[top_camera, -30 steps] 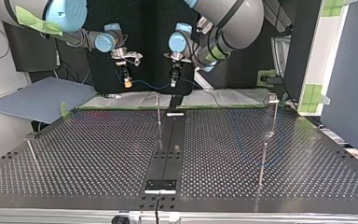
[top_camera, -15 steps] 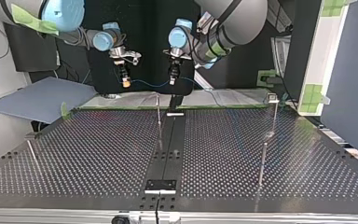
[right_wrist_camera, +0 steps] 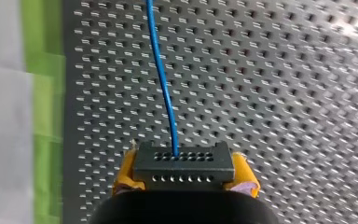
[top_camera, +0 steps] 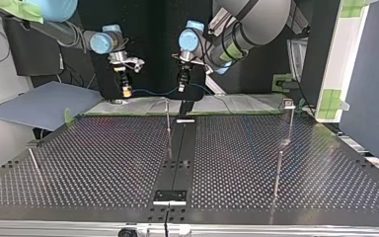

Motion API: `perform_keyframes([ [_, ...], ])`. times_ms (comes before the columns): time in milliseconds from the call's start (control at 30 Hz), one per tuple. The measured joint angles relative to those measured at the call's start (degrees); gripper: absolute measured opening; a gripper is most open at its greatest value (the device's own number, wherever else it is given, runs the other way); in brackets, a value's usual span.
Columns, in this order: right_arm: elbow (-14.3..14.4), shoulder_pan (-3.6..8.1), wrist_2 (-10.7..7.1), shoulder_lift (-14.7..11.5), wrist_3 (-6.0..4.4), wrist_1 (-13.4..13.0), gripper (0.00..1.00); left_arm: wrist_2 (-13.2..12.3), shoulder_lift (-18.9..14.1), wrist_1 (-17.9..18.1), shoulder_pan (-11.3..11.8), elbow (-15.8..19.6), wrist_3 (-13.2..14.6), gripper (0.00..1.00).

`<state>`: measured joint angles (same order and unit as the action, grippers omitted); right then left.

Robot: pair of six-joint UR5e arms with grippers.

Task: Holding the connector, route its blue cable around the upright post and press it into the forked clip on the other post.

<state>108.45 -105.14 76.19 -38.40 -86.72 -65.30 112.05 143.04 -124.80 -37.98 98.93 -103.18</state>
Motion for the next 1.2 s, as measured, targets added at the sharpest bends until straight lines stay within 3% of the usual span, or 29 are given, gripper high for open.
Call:
perform_keyframes([
  [167, 0.32, 0.13, 0.3, -1.53, -2.1, -0.92, 0.0, -0.84, -0.01, 0.0, 0.37, -0.13, -0.04, 0.01],
  [300, 0.29, 0.15, 0.69, -1.75, -3.03, -1.07, 0.0, -1.68, -0.01, 0.05, 0.8, -0.6, -0.27, 0.01],
  [800, 0.17, 0.15, 0.81, -1.79, -4.15, -1.45, 0.0, -4.04, 0.05, -0.71, 2.52, -3.66, -0.51, 0.01],
  [1200, 0.14, 0.15, 0.8, -1.75, -4.6, -2.14, 0.0, -5.13, 0.23, -0.98, 3.19, -3.88, -1.34, 0.01],
])
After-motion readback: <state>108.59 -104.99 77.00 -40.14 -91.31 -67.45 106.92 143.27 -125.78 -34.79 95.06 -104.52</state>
